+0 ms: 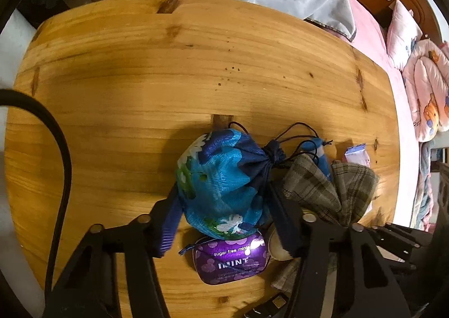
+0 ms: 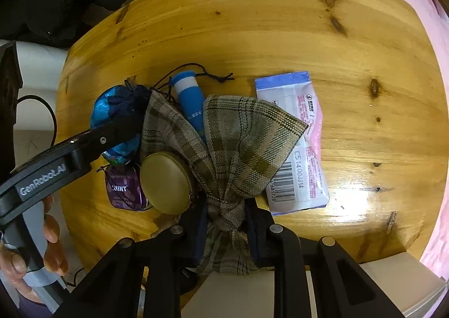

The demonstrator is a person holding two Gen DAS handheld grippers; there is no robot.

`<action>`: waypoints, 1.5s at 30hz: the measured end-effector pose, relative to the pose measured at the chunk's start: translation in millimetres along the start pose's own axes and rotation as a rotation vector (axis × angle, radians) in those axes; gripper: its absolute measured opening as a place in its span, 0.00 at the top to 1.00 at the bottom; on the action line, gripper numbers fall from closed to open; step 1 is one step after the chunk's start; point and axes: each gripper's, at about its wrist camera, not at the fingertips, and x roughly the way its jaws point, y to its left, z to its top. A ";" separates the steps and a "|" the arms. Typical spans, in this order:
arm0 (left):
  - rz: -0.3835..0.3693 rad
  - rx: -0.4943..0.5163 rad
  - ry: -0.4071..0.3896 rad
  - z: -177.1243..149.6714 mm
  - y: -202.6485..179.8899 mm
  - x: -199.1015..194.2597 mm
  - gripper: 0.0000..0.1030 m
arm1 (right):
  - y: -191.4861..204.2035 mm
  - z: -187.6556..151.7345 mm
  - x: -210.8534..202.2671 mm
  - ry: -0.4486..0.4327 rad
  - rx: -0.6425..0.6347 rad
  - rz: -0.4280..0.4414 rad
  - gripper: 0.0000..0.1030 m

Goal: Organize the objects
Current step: 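Grasp the blue drawstring pouch with the left gripper while the right gripper grasps the plaid bow, then carry the pouch and bow over the white tray and open both grippers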

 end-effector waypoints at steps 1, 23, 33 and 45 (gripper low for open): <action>0.005 0.003 -0.003 -0.9 -0.4 -1.7 0.46 | 0.8 -1.7 -2.1 -0.011 -0.003 -0.006 0.77; 0.059 0.004 -0.294 -62.5 -19.8 -149.8 0.50 | 13.2 -74.8 -140.8 -0.378 -0.038 0.064 0.77; 0.029 0.055 -0.441 -110.0 -42.3 -235.5 0.50 | 31.4 -132.4 -214.9 -0.551 -0.062 0.146 0.77; -0.015 0.229 -0.472 -163.8 -102.4 -264.6 0.50 | 16.1 -232.9 -254.5 -0.649 -0.107 0.128 0.77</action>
